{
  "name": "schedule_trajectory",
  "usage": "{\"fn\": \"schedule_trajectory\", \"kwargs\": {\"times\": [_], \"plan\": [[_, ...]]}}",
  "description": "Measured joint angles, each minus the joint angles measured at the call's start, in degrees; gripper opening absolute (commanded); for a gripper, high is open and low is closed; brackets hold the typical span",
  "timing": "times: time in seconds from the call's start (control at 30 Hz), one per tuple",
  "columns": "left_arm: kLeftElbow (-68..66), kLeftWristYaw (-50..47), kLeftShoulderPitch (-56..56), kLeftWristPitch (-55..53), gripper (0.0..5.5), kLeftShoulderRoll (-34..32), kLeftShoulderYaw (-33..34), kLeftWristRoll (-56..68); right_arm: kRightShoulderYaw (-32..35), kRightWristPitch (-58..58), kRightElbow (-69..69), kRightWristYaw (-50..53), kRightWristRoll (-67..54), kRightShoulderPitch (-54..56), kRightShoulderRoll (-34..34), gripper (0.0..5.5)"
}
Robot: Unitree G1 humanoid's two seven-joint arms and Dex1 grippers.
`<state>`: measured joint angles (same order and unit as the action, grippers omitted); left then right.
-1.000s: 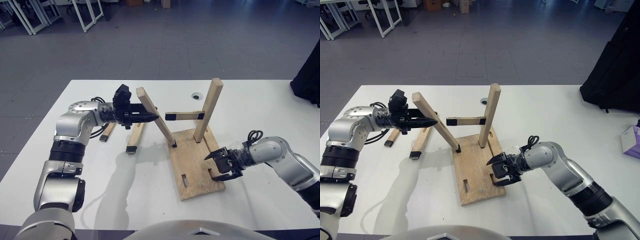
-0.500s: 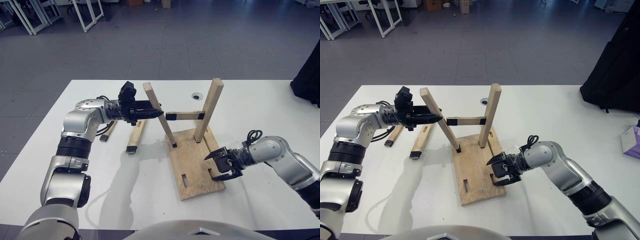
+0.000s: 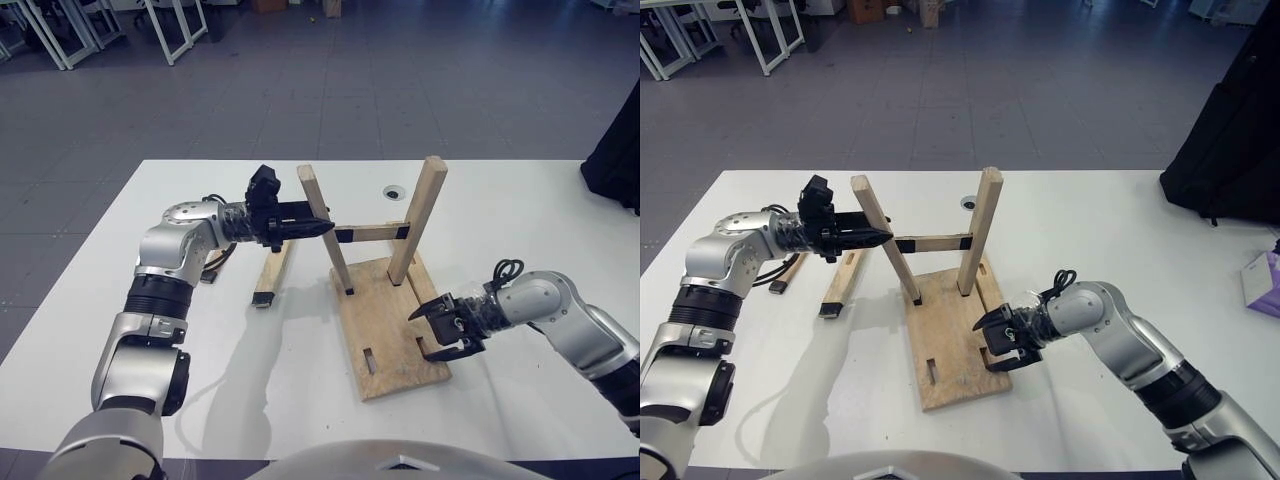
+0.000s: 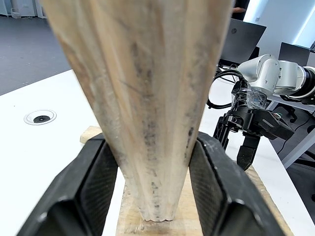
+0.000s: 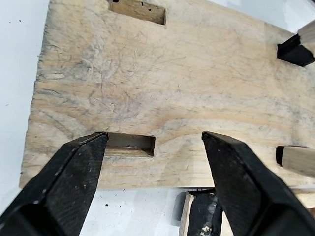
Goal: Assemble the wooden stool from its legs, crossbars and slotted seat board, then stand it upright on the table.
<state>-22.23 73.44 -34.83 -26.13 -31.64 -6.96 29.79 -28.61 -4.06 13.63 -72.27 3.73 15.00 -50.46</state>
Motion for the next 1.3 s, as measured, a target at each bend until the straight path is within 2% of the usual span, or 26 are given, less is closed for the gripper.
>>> {"fn": "schedule_trajectory", "kwargs": {"times": [0.1,0.27,0.33,0.5,0.63,0.77,0.93,1.17,1.3], "plan": [[2.22,-0.31,1.32,0.15,2.03,-0.35,0.0,0.08,0.76,-0.84,0.77,0.27,-0.24,-0.73,0.05,3.52],[3.36,-0.48,2.19,0.15,2.03,-0.39,-0.03,0.14,4.52,-10.18,2.48,0.49,-6.82,-2.46,1.31,3.52],[3.54,-1.36,2.82,0.22,2.03,0.18,-0.84,0.37,6.97,-13.24,7.0,0.87,-14.36,-1.59,5.75,3.52],[3.57,-1.56,2.82,0.22,2.03,0.16,-0.92,0.38,13.29,-16.84,9.17,4.68,-21.01,1.7,8.97,3.52],[3.79,-1.64,2.85,0.22,2.03,0.08,-0.96,0.37,17.33,-17.29,10.04,13.84,-24.08,6.43,16.74,3.52],[4.5,-1.92,3.13,0.22,2.03,-0.07,-1.0,0.38,17.8,-11.18,8.68,28.5,-15.6,12.16,25.35,3.52],[4.62,-1.93,3.22,0.23,2.03,-0.23,-1.0,0.42,11.4,-3.78,2.32,42.49,4.78,14.18,27.6,3.52],[5.09,-2.6,3.51,0.26,2.03,-0.25,-1.07,0.51,-0.81,0.97,-9.69,43.66,21.63,16.3,26.66,3.52],[5.52,-2.59,3.82,1.4,2.03,-0.21,-1.56,0.66,-1.85,0.93,-9.53,38.88,22.53,18.26,25.27,3.52]]}}
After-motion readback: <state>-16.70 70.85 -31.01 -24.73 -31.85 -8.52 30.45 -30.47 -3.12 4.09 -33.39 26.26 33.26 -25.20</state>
